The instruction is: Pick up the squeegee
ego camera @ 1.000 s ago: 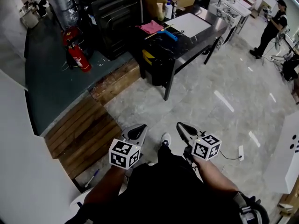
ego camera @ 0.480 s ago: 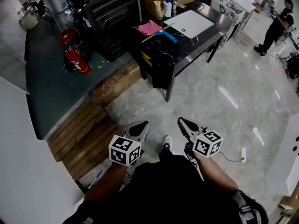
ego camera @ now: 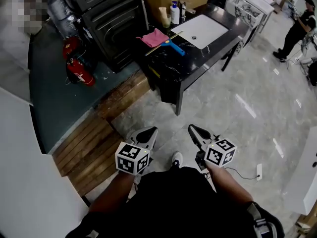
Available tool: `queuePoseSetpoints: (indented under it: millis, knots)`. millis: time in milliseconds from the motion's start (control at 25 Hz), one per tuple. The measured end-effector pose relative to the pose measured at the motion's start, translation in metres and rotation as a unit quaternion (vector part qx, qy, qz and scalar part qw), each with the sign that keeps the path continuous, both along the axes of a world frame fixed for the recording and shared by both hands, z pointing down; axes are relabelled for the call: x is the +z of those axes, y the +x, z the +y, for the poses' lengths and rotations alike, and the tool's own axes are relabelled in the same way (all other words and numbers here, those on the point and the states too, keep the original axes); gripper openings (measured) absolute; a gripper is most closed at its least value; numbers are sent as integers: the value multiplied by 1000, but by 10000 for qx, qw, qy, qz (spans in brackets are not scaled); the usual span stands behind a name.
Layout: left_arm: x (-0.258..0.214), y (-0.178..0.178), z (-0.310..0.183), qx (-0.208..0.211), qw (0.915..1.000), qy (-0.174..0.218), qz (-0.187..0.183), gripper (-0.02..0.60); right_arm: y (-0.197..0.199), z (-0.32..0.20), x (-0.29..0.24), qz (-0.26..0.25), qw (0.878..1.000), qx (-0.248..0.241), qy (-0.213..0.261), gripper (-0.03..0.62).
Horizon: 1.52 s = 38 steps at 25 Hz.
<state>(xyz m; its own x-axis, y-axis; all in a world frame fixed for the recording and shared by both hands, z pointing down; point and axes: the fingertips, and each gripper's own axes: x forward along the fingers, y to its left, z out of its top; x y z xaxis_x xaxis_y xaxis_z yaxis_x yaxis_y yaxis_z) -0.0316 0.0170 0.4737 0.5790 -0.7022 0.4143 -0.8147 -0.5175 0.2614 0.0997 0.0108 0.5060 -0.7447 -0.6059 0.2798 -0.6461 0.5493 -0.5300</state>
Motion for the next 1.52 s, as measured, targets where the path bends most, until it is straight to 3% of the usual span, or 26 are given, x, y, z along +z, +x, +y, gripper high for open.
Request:
queuePoseSetpoints:
  millis: [320,720,1120,1520]
  knots:
    - [-3,27,-40,142,9995,105,-261,20,20,-45,3,-40,10000,-58,-6,9]
    - [-8,45,-62,139,9993,125,-312,20,39,-65,5,-17,9999,-105,5,9]
    - [-5,50,-69,164,9995,122,-250,20,48,-65,7,18,10000,-14,-16,9]
    - [-13,51,-111,287,9991,284,-142,20,50,-95,2,95,9998,151,115,9]
